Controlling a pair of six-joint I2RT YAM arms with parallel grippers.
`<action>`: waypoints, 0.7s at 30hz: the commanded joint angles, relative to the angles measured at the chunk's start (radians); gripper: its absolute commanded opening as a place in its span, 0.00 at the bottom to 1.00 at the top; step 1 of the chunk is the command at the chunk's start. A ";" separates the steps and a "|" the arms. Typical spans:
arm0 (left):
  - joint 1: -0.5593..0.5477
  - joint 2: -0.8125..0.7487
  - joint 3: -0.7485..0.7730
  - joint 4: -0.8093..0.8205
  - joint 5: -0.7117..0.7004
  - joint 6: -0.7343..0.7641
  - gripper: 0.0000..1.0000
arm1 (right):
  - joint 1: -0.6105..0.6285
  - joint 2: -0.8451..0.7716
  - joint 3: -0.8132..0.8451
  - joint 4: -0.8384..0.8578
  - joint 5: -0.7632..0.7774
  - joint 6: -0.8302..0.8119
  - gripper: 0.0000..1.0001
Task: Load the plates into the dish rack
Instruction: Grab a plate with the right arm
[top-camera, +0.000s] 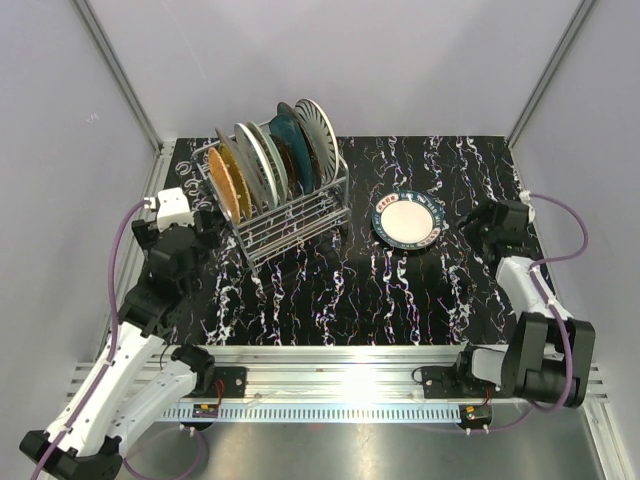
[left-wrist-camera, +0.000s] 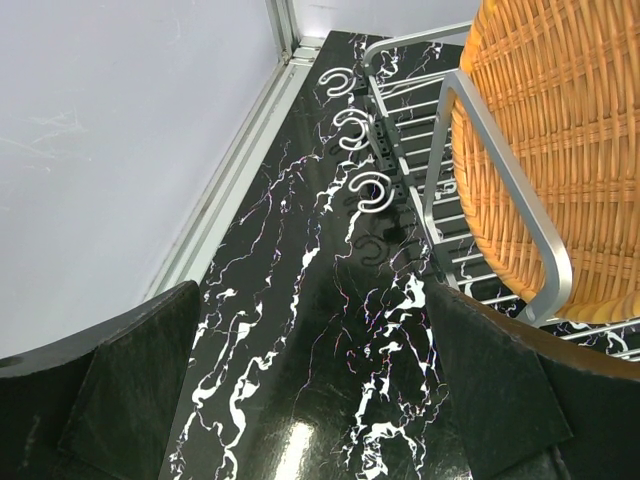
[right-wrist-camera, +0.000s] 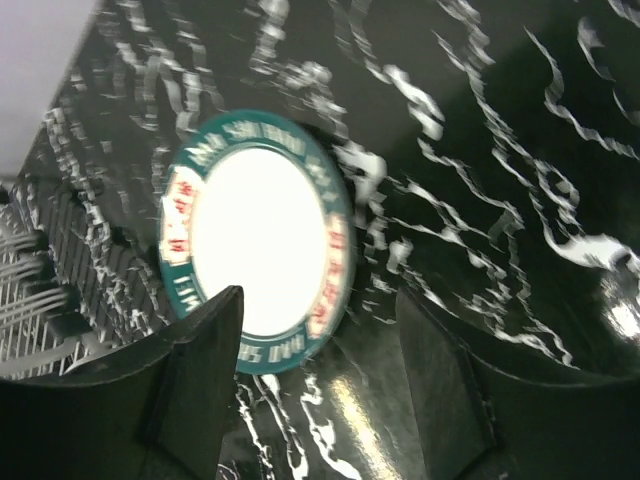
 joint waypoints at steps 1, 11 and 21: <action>0.006 -0.026 0.000 0.044 0.012 -0.011 0.99 | -0.082 0.058 -0.067 0.131 -0.187 0.121 0.70; 0.006 -0.030 0.002 0.044 0.026 -0.013 0.99 | -0.111 0.288 -0.181 0.474 -0.354 0.221 0.73; 0.007 -0.030 0.002 0.044 0.018 -0.010 0.99 | -0.111 0.526 -0.147 0.690 -0.465 0.284 0.65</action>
